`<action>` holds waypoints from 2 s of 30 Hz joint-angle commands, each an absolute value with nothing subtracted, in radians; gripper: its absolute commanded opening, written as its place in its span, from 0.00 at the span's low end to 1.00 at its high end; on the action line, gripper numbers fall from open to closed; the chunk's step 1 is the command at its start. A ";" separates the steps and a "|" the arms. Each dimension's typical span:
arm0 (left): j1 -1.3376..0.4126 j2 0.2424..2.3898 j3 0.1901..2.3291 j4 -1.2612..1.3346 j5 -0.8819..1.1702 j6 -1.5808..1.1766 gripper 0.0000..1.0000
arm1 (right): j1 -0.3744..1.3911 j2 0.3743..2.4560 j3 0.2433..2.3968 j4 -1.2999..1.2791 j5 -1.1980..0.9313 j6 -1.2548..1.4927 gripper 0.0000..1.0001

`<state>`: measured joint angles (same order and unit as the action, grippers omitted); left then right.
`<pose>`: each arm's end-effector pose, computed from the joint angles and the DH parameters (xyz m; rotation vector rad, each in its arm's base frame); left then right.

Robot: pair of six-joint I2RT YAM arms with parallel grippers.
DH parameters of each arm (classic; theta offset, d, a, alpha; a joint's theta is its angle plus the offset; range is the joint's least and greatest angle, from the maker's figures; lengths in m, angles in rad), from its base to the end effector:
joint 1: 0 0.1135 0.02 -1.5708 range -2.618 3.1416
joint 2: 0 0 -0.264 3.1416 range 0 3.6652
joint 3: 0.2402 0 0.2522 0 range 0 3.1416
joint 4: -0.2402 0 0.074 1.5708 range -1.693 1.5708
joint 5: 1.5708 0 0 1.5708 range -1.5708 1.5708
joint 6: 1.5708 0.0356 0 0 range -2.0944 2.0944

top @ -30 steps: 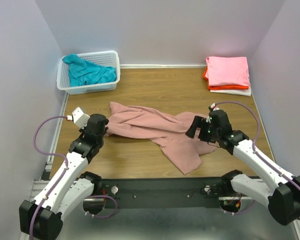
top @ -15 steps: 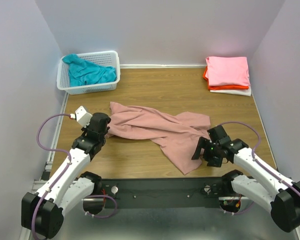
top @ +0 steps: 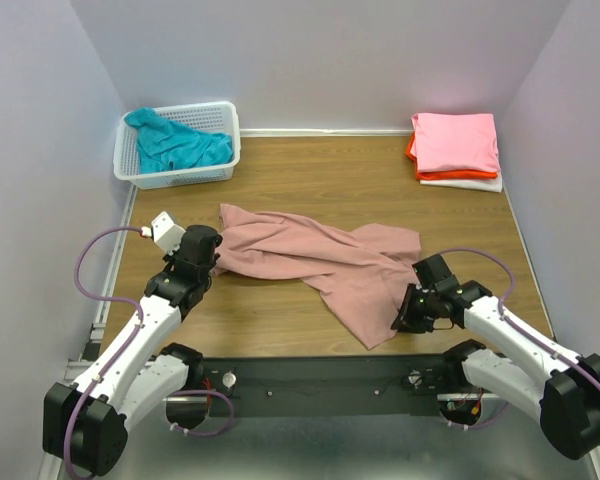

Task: Fold and stack the t-shirts
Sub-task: Flatten the tshirt out

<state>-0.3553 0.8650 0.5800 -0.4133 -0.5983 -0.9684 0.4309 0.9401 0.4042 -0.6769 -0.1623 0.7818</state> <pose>0.1757 -0.0438 0.2366 -0.9262 1.9206 -0.0912 0.1283 0.0653 0.1510 0.4640 2.8616 0.4926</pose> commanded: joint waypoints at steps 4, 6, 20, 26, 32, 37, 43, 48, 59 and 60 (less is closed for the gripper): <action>-0.351 0.854 0.574 -0.402 -0.615 -0.963 0.00 | 0.436 0.937 0.385 -0.661 -0.107 0.795 0.11; -0.351 0.856 0.578 -0.403 -0.615 -0.960 0.00 | 0.436 0.931 0.397 -0.663 -0.104 0.798 0.07; -0.351 0.936 0.722 -0.362 -0.620 -0.881 0.00 | 0.436 0.943 0.805 -0.663 0.276 0.655 0.00; -0.351 1.058 0.842 -0.287 -0.615 -0.795 0.00 | 0.436 1.124 0.985 -0.534 0.570 0.491 0.00; -0.351 1.147 1.060 -0.312 -0.673 -0.734 0.00 | 0.434 1.252 1.251 -0.410 0.729 0.283 0.00; -0.351 1.137 1.195 -0.311 -0.677 -0.675 0.00 | 0.434 1.233 1.414 -0.367 0.715 0.143 0.01; -0.351 1.020 1.319 -0.304 -0.615 -0.594 0.00 | 0.434 1.183 1.598 -0.353 0.617 -0.027 0.00; -0.351 0.902 1.387 -0.296 -0.523 -0.554 0.00 | 0.434 1.114 1.695 -0.353 0.528 -0.104 0.00; -0.351 0.710 1.592 -0.284 -0.155 -0.526 0.00 | 0.433 0.986 2.000 -0.439 0.144 -0.077 0.00; -0.351 0.704 1.614 -0.284 -0.141 -0.523 0.00 | 0.434 0.989 2.029 -0.446 0.131 -0.074 0.01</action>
